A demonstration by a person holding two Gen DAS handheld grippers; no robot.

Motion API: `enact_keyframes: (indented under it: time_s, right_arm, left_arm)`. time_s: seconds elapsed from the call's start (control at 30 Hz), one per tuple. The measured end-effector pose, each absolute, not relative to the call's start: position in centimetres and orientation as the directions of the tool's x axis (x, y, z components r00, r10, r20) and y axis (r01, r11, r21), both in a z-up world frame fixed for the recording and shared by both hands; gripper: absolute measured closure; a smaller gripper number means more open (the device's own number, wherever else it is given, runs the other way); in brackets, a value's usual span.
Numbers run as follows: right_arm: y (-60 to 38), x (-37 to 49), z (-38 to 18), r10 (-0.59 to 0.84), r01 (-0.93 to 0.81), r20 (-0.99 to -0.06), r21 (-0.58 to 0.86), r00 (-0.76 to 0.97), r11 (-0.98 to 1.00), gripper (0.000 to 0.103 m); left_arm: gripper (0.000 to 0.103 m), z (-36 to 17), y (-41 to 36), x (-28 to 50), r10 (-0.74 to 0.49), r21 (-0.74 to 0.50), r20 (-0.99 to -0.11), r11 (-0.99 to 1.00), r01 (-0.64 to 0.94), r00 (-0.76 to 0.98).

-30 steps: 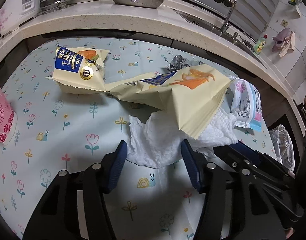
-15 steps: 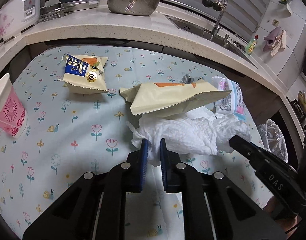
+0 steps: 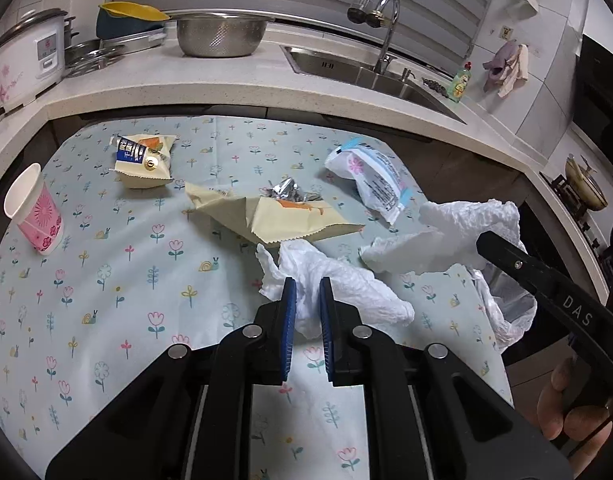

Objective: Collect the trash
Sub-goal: 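Carry the white tissue over the bin with the right tool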

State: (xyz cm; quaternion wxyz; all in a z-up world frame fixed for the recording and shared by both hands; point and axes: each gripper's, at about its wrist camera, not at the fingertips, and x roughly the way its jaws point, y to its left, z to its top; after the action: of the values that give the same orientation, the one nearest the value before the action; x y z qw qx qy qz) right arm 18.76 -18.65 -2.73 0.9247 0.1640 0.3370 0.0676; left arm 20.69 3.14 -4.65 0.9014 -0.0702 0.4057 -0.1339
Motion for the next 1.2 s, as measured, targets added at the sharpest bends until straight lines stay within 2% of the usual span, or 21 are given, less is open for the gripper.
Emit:
enact_keyframes:
  time_s: [0.6,0.87,0.93,0.97,1.0,1.1,1.17,1.2]
  right_arm:
    - [-27.0,12.9,1.8,0.138,0.067,-0.52,0.355,0.843,0.933,0.098]
    - [-31.3,11.6,1.8,0.074,0.136,-0.52,0.354,0.851,0.925,0.098]
    - [-32.2,11.3,1.7,0.064,0.15,-0.52,0.36,0.852,0.921,0.098]
    - [-32.4,11.1,1.6,0.059,0.156,-0.519,0.36,0.852,0.92,0.098]
    - [-32.7,11.0,1.6,0.054,0.161,-0.519,0.361,0.853,0.919,0.098]
    - [-33.2,10.8,1.2,0.047,0.17,-0.519,0.363,0.854,0.916,0.098]
    - [-33.5,11.0,1.0,0.043,0.176,-0.521,0.364,0.852,0.915,0.098]
    - [-33.6,11.0,0.9,0.042,0.181,-0.522,0.367,0.852,0.912,0.098]
  left_arm:
    - [0.093,1.4,-6.0,16.6,-0.378,-0.19,-0.64,0.921,0.339,0.669]
    - [0.093,1.2,-7.6,16.2,-0.38,-0.175,-0.649,0.917,0.357,0.659]
    - [0.088,0.0,-6.8,16.3,-0.355,-0.169,-0.674,0.928,0.333,0.648]
    - [0.076,-0.8,-6.2,16.3,-0.338,-0.169,-0.69,0.935,0.311,0.64]
    - [0.058,-1.5,-5.5,16.3,-0.327,-0.175,-0.701,0.94,0.292,0.633]
    - [0.032,-3.9,-3.3,16.0,-0.273,-0.166,-0.729,0.96,0.225,0.628]
    - [0.024,-5.5,-2.4,15.9,-0.231,-0.131,-0.752,0.97,0.203,0.618]
    - [0.023,-6.3,-2.2,15.9,-0.216,-0.119,-0.765,0.973,0.197,0.606]
